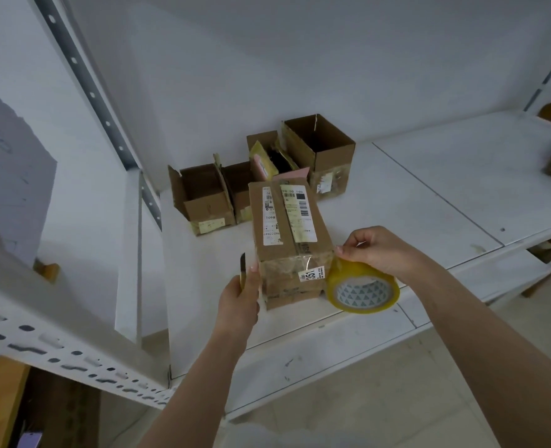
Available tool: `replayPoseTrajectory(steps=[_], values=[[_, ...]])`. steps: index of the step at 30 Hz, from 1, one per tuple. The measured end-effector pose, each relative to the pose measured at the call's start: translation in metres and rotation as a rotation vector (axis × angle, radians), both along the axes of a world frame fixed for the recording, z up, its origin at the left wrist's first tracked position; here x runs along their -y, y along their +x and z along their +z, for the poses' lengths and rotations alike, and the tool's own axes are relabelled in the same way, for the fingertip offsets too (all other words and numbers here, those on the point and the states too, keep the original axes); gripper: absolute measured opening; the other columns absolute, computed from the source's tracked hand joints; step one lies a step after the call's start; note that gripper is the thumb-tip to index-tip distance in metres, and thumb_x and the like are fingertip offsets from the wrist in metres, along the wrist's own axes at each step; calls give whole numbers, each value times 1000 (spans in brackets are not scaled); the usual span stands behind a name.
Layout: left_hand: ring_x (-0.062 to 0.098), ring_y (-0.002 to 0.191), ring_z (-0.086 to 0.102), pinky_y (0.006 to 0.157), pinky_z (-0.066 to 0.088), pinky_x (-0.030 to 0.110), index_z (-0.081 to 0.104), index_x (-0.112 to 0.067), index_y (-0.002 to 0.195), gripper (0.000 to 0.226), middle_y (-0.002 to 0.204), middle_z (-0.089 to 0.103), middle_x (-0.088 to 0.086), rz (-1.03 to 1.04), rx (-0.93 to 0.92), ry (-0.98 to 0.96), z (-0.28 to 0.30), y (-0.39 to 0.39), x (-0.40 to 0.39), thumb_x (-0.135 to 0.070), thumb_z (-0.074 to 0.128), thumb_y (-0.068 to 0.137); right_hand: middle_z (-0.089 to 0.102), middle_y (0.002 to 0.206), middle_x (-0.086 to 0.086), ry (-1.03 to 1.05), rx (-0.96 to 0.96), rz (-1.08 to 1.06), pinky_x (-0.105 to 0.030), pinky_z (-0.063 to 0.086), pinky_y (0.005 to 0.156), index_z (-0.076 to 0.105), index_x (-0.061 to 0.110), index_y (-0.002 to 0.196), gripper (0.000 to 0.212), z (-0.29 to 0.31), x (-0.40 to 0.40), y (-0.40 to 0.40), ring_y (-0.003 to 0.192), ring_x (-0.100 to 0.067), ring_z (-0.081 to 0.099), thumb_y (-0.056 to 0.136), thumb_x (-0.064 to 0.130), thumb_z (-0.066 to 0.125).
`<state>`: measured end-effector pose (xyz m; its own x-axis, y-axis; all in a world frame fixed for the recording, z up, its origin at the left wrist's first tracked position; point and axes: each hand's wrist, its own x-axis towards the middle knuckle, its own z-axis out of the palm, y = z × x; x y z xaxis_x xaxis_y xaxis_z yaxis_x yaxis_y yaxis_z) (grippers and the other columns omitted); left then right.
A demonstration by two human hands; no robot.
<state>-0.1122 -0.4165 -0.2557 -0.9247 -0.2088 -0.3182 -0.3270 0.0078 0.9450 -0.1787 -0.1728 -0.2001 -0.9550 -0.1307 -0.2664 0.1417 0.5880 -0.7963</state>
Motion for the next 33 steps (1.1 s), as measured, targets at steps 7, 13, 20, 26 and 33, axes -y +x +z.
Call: replayPoseTrajectory(steps=[7, 13, 20, 26, 33], values=[[6, 48, 35, 45, 33, 18, 52, -14, 83, 44, 60, 44, -8, 29, -298, 64, 77, -19, 13, -51, 35, 100, 70, 83, 2, -19, -5, 23, -22, 48, 59, 69, 25, 80, 27, 2, -2, -1, 73, -16, 69, 79, 51, 72], [10, 46, 49, 46, 45, 22, 59, -13, 77, 45, 59, 58, -3, -575, -294, -205, 125, -53, -50, -37, 34, 105, 73, 80, 0, -89, 16, 67, -23, 52, 59, 71, 20, 83, 27, 2, -5, -2, 69, -16, 70, 80, 46, 73], [10, 37, 45, 40, 39, 20, 57, -9, 71, 46, 51, 59, 0, -563, -302, -295, 99, -63, -58, -34, 37, 105, 71, 107, -7, -257, 120, 198, -32, 54, 86, 72, 20, 108, 25, -1, -33, 5, 99, -25, 67, 84, 28, 72], [10, 35, 45, 40, 38, 19, 56, -10, 67, 47, 48, 58, -2, -565, -342, -384, 93, -65, -59, -33, 39, 104, 74, 87, -2, -268, 50, 146, -24, 54, 66, 72, 23, 101, 17, -2, -40, 4, 82, -20, 72, 84, 29, 72], [6, 40, 47, 45, 39, 17, 52, -12, 67, 47, 51, 59, -2, -629, -383, -454, 92, -65, -57, -36, 37, 104, 73, 89, 4, -8, 49, 168, -20, 55, 69, 73, 35, 96, 19, -6, -35, -2, 79, -10, 71, 82, 48, 72]])
